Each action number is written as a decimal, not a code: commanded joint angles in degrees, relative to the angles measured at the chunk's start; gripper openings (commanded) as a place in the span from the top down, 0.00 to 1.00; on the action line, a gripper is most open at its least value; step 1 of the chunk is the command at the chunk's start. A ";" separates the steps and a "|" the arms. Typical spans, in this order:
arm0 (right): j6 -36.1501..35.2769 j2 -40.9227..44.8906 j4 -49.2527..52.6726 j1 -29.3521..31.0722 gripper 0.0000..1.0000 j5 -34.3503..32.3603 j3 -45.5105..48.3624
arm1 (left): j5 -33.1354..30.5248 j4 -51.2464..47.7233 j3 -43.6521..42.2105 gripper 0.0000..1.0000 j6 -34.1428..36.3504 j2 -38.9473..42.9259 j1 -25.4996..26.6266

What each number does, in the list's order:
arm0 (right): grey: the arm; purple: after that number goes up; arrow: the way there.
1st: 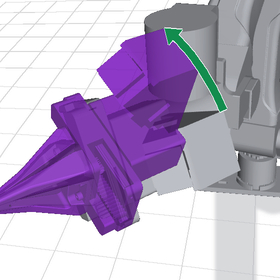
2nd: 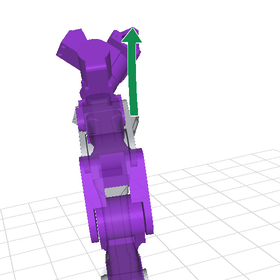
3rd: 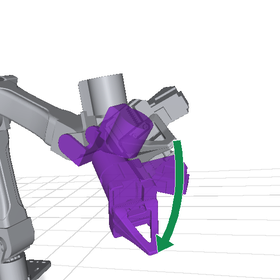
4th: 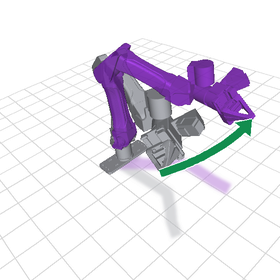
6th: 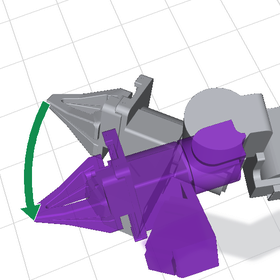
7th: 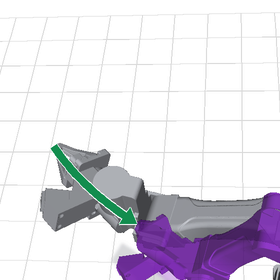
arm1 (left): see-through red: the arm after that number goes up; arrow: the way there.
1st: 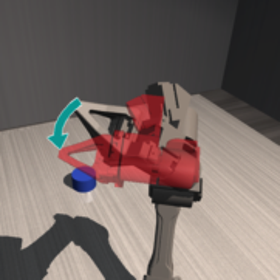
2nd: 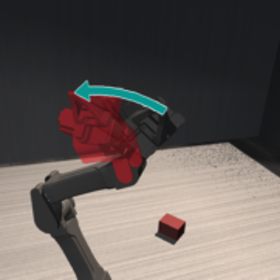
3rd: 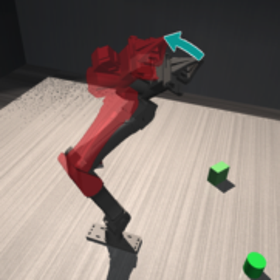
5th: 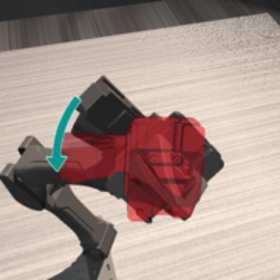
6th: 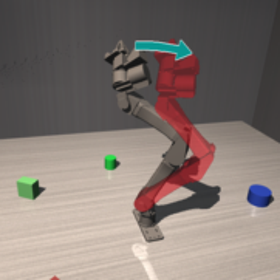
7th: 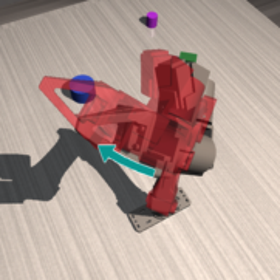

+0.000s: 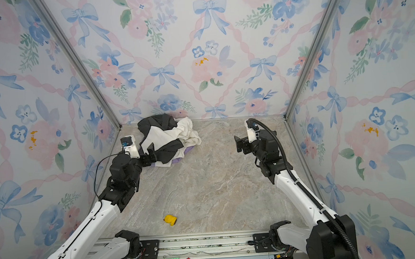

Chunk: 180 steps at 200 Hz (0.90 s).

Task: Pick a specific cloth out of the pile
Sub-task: 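Reach the left gripper into the clothes pile while the right gripper moves forward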

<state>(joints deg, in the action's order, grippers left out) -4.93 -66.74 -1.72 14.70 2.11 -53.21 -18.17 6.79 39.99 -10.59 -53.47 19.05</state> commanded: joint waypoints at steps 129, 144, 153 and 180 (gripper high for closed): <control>11.87 -2.83 17.46 -3.30 0.03 8.42 -7.74 | -3.53 -15.05 12.51 0.24 9.63 -28.57 12.68; 11.77 -3.57 18.11 -2.32 0.03 8.66 -8.02 | -0.78 -15.14 13.61 0.25 8.34 -30.93 12.68; 11.65 -3.65 17.62 -1.39 0.03 8.32 -7.91 | 1.74 -15.06 14.81 0.26 7.70 -32.44 12.68; 10.51 -4.23 16.69 0.84 0.03 6.45 -8.10 | 5.92 -15.07 20.54 0.26 4.41 -37.65 13.16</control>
<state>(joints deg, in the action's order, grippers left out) 5.58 -70.26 14.57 13.56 8.82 -61.76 -17.52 -7.77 55.37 -2.42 -87.72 31.51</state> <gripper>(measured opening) 0.970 0.742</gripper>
